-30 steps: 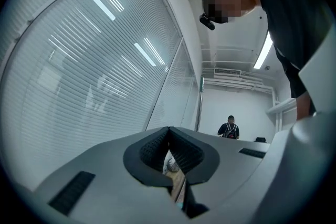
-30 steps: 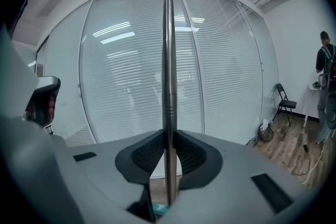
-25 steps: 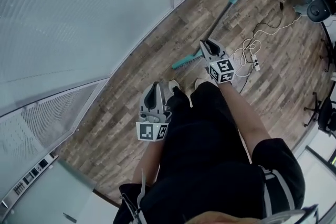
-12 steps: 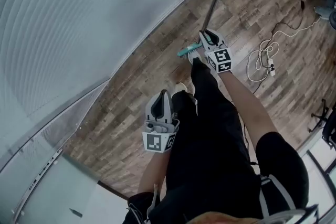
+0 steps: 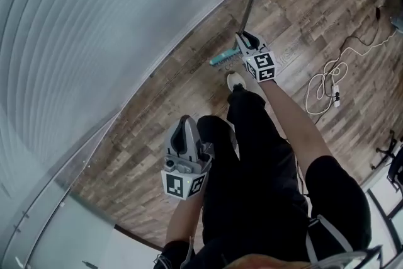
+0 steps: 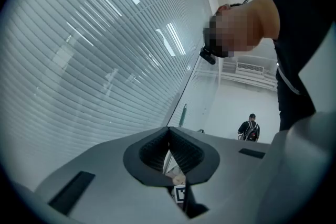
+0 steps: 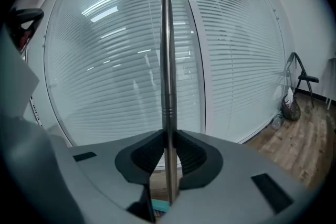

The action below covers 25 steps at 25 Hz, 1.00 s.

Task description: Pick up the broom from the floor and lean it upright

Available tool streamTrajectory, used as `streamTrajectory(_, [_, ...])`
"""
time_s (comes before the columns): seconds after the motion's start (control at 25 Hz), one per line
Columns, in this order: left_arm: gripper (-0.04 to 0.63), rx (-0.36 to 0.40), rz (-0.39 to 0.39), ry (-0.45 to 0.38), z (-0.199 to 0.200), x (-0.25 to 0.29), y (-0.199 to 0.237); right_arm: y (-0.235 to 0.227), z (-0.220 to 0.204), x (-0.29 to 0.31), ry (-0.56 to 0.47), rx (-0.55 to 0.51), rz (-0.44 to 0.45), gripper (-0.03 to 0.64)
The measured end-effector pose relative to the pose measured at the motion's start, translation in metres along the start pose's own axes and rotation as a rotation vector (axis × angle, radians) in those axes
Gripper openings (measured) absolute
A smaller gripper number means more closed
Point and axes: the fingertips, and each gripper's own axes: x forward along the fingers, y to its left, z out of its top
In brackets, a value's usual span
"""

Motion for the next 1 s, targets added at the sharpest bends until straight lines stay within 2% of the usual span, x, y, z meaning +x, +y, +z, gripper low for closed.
streamTrajectory(0.16, [0.018,0.033,-0.025,0.000,-0.024,0.025,0.009,-0.025,-0.021,0.041,0.004,-0.001,0.001,0.077])
streamTrajectory(0.4, [0.018,0.037,0.040,0.010,-0.038,0.050,0.030,-0.041,-0.047,0.079,0.075,-0.082,0.019,0.078])
streamTrajectory(0.52, [0.018,0.036,0.048,0.012,-0.038,0.058,0.033,-0.048,-0.052,0.092,0.104,-0.101,0.037,0.080])
streamTrajectory(0.84, [0.018,0.050,0.056,0.056,-0.047,0.075,0.032,-0.061,-0.068,0.119,0.142,-0.020,0.064,0.080])
streamTrajectory(1.0, [0.018,0.048,0.068,0.067,-0.046,0.081,0.028,-0.063,-0.066,0.132,0.170,-0.030,0.094,0.081])
